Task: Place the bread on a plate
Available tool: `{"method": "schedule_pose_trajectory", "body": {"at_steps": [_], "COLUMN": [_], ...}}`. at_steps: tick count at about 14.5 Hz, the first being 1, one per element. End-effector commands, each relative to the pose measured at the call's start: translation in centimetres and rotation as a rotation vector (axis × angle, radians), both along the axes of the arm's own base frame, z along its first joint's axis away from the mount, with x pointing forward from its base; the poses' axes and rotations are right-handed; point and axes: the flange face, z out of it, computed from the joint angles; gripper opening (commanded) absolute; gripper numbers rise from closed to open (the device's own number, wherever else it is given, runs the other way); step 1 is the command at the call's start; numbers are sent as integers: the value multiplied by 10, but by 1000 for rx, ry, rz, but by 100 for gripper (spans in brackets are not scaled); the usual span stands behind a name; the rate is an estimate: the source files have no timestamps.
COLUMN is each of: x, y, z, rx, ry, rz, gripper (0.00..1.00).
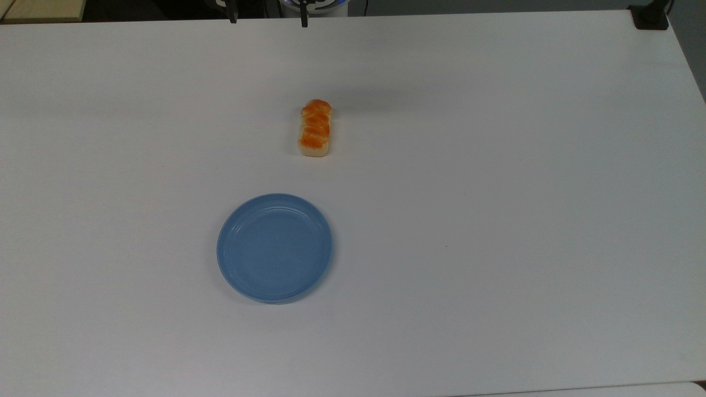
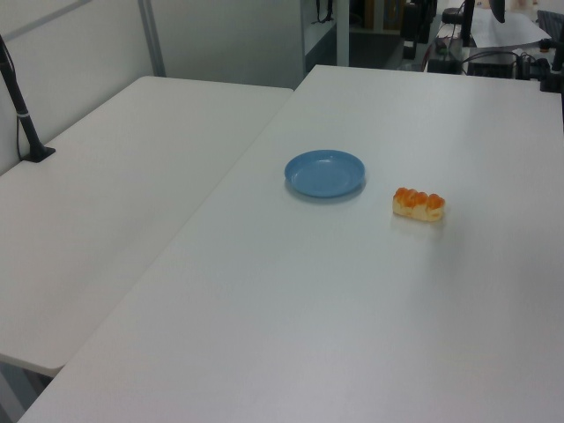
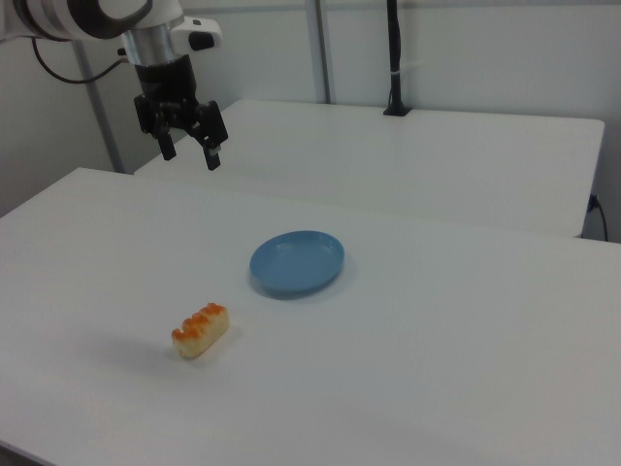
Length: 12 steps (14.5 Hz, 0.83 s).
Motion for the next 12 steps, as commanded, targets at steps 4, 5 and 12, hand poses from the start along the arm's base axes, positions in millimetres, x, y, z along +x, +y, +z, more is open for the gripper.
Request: {"method": "schedule_pose_trajectory", "body": {"at_steps": [4, 5, 12], "x": [-2, -3, -3], "y": [11, 12, 14], "z": [-2, -2, -3], "rx": [3, 3, 3], "ry": [-8, -5, -2], "rz": [3, 3, 9], "gripper": [100, 100, 100]}}
